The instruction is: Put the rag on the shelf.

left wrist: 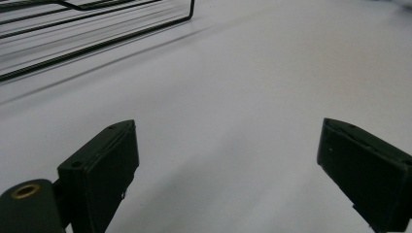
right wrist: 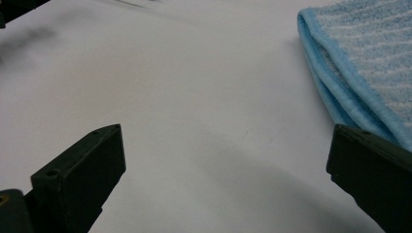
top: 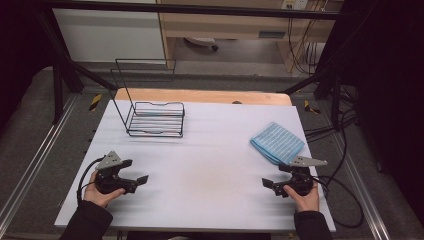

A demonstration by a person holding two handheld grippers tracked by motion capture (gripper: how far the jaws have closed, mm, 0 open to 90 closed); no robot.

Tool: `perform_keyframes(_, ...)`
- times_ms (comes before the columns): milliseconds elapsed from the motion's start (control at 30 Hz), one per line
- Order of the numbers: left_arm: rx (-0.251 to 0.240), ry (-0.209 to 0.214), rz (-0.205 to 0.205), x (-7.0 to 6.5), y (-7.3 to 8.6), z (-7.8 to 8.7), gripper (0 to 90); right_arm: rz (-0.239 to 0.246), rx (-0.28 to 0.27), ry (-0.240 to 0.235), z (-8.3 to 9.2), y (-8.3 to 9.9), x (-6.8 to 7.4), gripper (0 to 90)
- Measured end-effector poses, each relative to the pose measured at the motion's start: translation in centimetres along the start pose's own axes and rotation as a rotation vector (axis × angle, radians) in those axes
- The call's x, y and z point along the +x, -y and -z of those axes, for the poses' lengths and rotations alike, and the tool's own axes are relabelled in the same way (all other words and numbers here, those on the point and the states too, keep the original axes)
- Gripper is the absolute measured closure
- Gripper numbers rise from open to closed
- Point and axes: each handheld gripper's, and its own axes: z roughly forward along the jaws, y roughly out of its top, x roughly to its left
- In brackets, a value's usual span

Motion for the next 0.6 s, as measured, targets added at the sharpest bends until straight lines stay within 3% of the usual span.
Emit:
perform_keyframes(367, 0.002, -0.005, 0.001, 0.1, 0.1, 0.0, 8.0, 0.018, 0.003, 0.017, 0.1, -0.3, 0.1, 0.8)
perform_keyframes(600, -0.001, -0.010, 0.001, 0.1, 0.2, 0.0, 8.1, 0.022, 0.006, 0.064, -0.3, -1.2, 0.1, 1.1)
